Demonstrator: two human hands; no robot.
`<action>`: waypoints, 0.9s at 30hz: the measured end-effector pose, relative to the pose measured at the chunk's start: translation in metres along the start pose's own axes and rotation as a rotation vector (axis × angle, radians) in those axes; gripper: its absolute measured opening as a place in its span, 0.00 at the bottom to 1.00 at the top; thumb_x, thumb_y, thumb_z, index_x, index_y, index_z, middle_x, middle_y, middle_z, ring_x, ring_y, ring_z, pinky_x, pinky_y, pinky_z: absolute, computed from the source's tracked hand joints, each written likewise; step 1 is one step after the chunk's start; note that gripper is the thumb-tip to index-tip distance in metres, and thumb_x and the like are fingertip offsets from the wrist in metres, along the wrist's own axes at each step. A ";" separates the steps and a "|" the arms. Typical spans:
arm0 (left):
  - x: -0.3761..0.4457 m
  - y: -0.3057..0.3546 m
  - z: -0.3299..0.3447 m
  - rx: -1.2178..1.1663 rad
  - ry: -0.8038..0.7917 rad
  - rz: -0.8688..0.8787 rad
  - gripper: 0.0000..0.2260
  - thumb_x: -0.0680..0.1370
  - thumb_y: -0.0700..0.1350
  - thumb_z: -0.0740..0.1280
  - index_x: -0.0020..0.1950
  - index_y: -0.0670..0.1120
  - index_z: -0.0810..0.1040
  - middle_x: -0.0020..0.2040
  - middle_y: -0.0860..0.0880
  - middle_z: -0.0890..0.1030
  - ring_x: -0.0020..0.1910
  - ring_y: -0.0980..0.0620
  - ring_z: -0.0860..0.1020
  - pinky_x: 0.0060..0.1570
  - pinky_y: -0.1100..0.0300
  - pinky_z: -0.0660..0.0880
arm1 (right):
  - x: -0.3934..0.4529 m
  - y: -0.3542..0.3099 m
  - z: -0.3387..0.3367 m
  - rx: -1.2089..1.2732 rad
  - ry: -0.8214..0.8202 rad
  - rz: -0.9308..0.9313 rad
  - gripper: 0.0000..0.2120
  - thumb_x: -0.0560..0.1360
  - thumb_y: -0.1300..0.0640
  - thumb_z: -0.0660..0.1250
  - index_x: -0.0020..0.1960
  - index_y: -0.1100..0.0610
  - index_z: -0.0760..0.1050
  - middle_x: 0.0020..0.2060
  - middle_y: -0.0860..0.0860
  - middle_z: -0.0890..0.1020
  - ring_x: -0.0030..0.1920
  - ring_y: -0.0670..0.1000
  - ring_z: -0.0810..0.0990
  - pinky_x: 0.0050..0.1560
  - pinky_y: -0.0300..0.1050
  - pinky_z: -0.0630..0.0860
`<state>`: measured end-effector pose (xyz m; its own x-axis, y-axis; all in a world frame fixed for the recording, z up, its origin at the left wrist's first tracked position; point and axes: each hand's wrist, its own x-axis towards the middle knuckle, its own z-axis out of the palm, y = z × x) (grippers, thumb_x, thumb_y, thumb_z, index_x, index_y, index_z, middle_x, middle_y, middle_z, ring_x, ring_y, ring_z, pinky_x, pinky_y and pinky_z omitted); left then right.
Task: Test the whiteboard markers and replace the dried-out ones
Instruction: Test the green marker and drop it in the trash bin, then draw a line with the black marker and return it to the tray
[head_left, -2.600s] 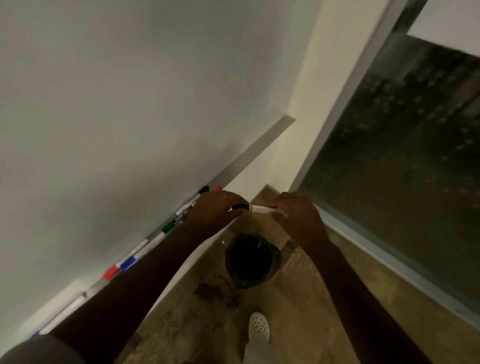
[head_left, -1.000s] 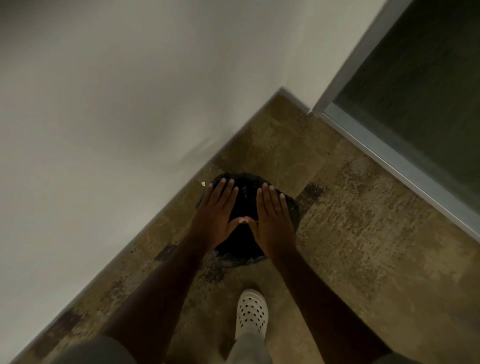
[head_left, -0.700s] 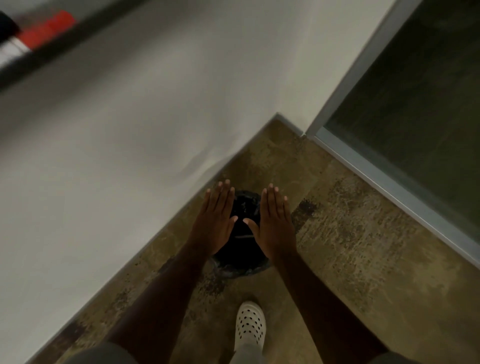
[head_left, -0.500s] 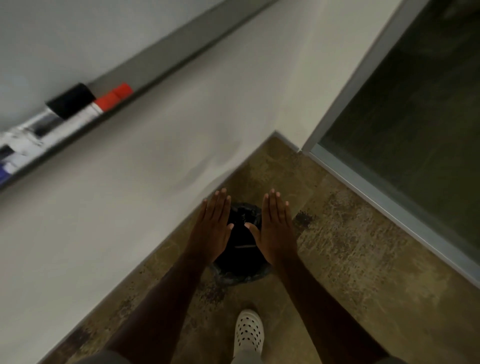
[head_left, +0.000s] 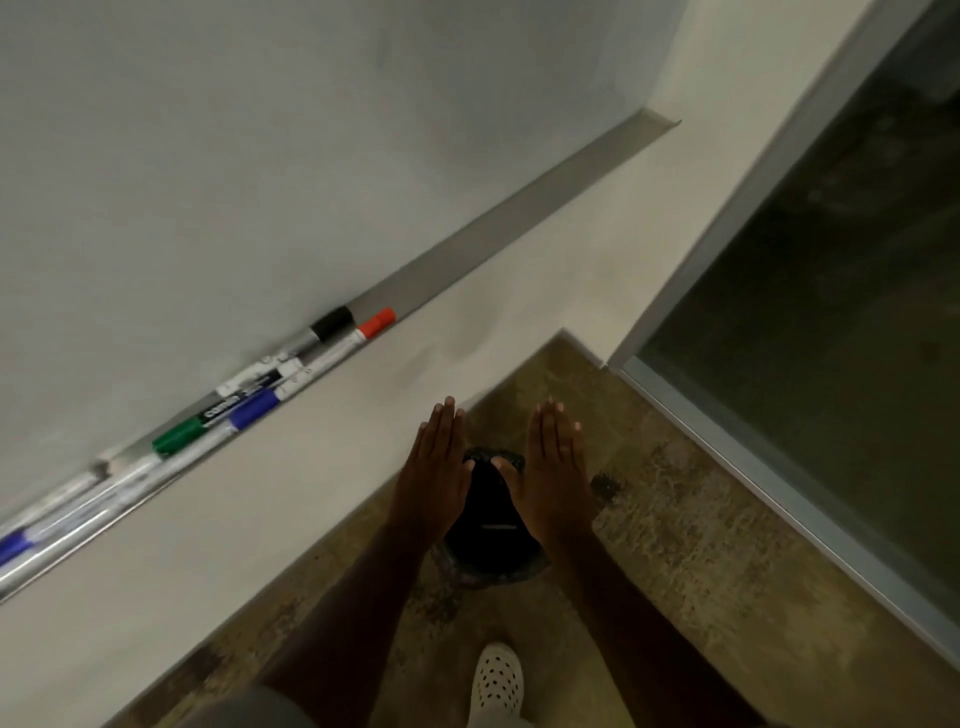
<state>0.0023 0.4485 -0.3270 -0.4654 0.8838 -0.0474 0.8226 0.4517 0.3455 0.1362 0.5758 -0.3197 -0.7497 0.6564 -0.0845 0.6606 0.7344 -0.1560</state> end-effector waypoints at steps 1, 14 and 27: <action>-0.004 0.007 -0.019 -0.026 0.010 -0.012 0.28 0.83 0.50 0.52 0.80 0.36 0.55 0.81 0.38 0.53 0.81 0.40 0.51 0.76 0.44 0.61 | -0.001 -0.006 -0.021 0.005 0.010 -0.009 0.43 0.80 0.30 0.41 0.80 0.63 0.43 0.80 0.59 0.46 0.80 0.58 0.41 0.79 0.56 0.41; -0.092 0.037 -0.147 -0.193 0.091 -0.231 0.30 0.82 0.60 0.44 0.81 0.50 0.41 0.80 0.53 0.34 0.78 0.58 0.33 0.77 0.59 0.39 | -0.022 -0.086 -0.160 0.088 0.098 -0.229 0.40 0.80 0.34 0.48 0.80 0.61 0.49 0.80 0.58 0.49 0.80 0.58 0.50 0.78 0.57 0.49; -0.235 -0.020 -0.276 -0.256 0.074 -0.473 0.31 0.82 0.66 0.47 0.81 0.57 0.43 0.81 0.59 0.44 0.80 0.59 0.46 0.76 0.57 0.55 | -0.046 -0.240 -0.213 0.189 0.116 -0.710 0.38 0.81 0.33 0.48 0.79 0.61 0.58 0.79 0.58 0.58 0.79 0.59 0.55 0.77 0.58 0.56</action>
<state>0.0053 0.1986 -0.0644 -0.7949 0.5761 -0.1900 0.4160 0.7457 0.5205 0.0201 0.4062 -0.0685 -0.9776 0.0570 0.2026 -0.0069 0.9534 -0.3015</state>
